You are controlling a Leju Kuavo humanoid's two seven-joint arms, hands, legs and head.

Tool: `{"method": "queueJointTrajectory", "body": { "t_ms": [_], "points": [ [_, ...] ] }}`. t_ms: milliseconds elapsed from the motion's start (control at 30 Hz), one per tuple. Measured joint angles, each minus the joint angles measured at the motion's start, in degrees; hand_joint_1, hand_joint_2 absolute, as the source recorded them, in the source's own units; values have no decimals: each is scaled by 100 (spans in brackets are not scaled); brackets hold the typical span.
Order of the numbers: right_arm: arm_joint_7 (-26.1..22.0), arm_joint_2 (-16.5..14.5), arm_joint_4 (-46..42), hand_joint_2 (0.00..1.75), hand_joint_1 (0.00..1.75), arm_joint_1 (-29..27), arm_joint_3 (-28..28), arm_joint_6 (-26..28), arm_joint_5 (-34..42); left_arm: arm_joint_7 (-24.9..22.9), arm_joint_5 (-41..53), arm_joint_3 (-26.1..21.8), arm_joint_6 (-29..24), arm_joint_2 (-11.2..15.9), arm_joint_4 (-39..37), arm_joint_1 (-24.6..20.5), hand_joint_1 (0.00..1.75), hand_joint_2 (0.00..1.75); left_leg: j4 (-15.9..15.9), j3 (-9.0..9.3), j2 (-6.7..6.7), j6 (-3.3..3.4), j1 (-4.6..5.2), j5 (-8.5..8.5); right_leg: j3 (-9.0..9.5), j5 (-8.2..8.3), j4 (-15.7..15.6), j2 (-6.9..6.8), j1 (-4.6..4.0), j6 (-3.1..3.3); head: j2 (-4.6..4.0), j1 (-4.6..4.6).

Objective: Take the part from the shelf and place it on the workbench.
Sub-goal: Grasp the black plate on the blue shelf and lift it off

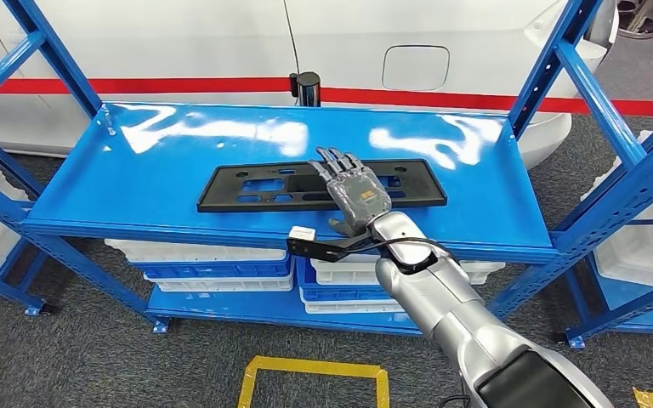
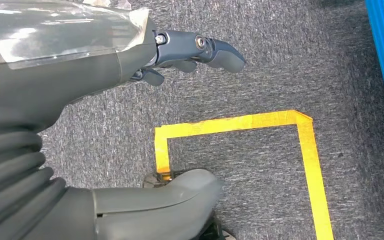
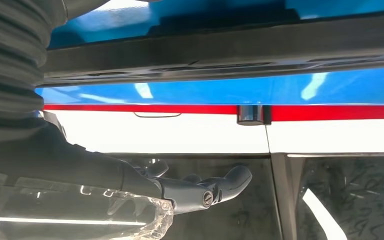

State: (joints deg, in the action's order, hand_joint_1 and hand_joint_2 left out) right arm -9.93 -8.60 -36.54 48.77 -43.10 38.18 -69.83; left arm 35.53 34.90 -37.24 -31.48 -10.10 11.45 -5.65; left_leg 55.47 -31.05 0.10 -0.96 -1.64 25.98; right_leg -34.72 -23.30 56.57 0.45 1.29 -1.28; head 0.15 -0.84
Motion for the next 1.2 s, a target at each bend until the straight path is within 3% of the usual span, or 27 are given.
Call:
{"method": "queueJointTrajectory", "body": {
  "t_ms": [433,600,1133,1200],
  "points": [
    [589,-321,622,175,0,99,-33,131,-385,-27,-2,-32,-23,1,0,-25,0,175,1,0,0,0,1,1,0,0,0,0,1,0,0,0],
    [915,-337,835,175,0,192,21,132,-631,-28,-2,-60,-23,0,0,-36,0,175,1,1,0,0,0,0,0,0,0,0,1,0,0,-1],
    [1231,-211,1482,175,0,686,364,-2,-652,-45,33,-131,-30,2,0,-38,0,175,2,1,0,0,1,0,-1,0,0,0,1,0,0,0],
    [1236,-177,1516,175,87,699,407,-17,-648,-45,59,-131,-30,2,0,-39,0,175,3,1,0,0,1,0,0,0,0,0,1,0,0,-1]
  ]
}}
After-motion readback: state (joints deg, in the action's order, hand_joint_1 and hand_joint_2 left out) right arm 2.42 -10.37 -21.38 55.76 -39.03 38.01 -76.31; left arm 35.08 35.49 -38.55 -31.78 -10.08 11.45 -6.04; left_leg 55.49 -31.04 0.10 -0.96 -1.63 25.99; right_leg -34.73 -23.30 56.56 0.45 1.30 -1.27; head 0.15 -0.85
